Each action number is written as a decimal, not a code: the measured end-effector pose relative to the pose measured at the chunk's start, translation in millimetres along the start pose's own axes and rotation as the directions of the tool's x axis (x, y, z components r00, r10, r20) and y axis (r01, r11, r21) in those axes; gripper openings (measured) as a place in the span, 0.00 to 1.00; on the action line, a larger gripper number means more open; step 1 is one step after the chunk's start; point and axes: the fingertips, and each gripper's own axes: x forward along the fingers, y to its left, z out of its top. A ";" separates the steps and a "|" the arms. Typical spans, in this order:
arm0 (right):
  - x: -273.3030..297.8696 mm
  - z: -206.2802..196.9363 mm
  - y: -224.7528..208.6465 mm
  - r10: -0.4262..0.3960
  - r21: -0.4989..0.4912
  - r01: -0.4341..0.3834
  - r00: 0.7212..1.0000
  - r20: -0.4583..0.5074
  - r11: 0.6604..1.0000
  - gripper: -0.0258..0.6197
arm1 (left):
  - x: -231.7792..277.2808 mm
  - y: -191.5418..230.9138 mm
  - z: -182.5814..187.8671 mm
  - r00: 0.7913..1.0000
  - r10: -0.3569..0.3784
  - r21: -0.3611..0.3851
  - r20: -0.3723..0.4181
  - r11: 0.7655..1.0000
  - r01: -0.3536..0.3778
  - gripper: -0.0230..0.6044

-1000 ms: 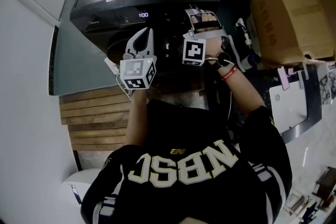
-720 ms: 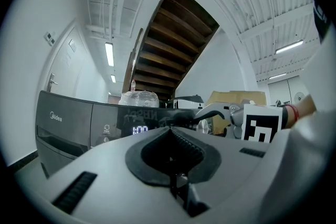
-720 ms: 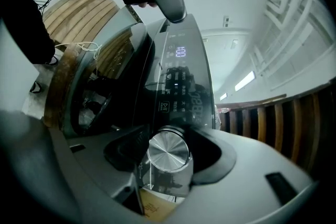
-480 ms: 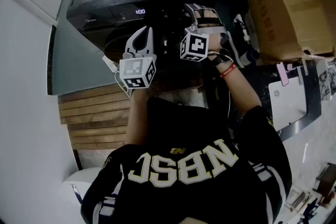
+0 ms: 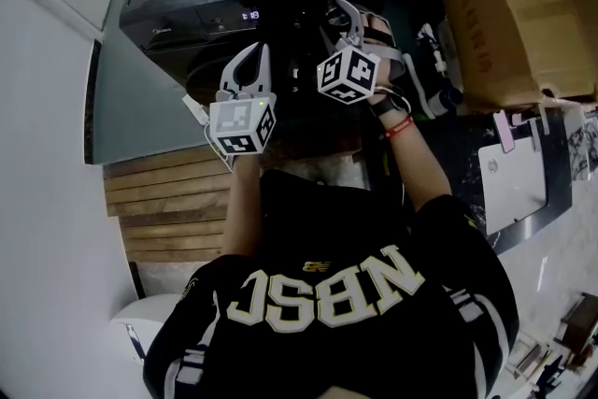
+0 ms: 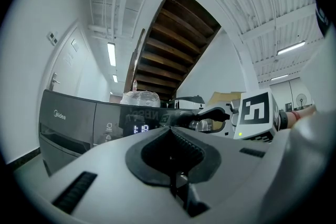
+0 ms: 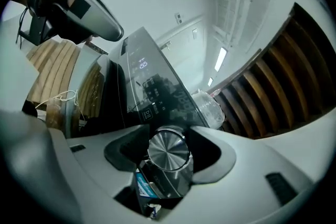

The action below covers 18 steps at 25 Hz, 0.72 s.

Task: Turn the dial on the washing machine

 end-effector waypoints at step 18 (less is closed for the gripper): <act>-4.3 -0.8 -13.9 -0.013 0.384 -0.022 0.996 0.087 0.923 0.42 | 5.6 -5.8 0.1 1.000 -0.009 0.004 -0.003 1.000 0.009 0.06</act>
